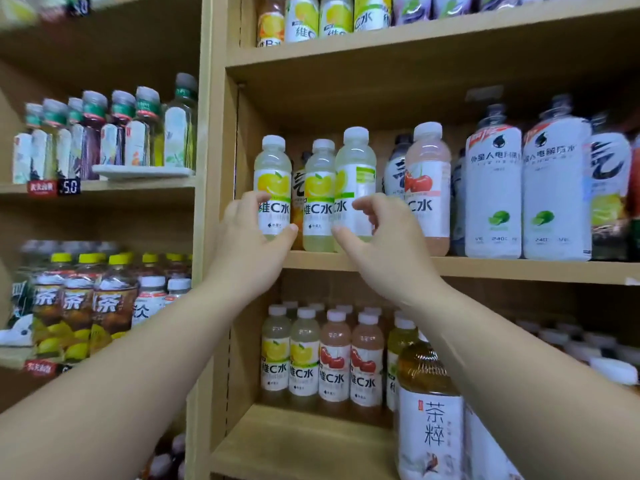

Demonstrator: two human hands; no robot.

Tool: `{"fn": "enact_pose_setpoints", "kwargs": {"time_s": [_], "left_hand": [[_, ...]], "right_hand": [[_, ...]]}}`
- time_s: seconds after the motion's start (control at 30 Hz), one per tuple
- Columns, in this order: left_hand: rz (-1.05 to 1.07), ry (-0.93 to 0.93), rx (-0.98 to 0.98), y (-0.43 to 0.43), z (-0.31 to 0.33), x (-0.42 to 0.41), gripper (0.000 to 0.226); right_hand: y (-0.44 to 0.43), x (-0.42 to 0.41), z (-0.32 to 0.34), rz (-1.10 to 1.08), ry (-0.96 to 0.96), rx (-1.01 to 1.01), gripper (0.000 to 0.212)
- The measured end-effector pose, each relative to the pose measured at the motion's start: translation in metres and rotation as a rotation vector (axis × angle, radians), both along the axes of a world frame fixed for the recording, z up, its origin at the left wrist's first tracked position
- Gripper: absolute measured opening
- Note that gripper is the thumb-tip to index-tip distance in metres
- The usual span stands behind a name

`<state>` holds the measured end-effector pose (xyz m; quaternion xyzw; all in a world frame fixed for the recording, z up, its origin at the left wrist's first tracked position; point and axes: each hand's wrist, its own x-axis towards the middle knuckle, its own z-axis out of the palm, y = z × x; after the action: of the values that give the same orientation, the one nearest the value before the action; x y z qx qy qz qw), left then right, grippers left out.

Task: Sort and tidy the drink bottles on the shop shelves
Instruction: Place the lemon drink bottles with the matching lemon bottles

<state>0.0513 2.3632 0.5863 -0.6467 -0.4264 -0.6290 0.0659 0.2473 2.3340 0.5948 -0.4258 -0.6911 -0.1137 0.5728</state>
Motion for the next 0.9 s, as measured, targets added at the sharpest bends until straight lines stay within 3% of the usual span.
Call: {"fn": "enact_pose_setpoints", "kwargs": {"time_s": [0.1,0.37,0.53,0.77,0.9], "left_hand": [[0.068,-0.031,-0.051,0.023,0.021,-0.002,0.068],[-0.014,-0.126,-0.186,0.074,0.032,-0.007,0.097],[0.068,-0.066,-0.206,0.086,0.029,-0.009,0.088],[-0.089,-0.117,-0.174,0.081,0.028,-0.013,0.076],[-0.230,-0.157,-0.125,0.059,0.022,-0.010,0.070]], "right_hand": [[0.020,-0.002,0.020,-0.069,0.013,-0.040,0.069],[0.058,-0.004,0.029,-0.146,0.030,-0.192,0.086],[0.058,-0.003,0.037,-0.153,0.074,-0.267,0.072],[0.056,-0.006,0.035,-0.184,0.077,-0.260,0.064],[0.051,-0.001,0.030,-0.092,0.106,-0.217,0.060]]}}
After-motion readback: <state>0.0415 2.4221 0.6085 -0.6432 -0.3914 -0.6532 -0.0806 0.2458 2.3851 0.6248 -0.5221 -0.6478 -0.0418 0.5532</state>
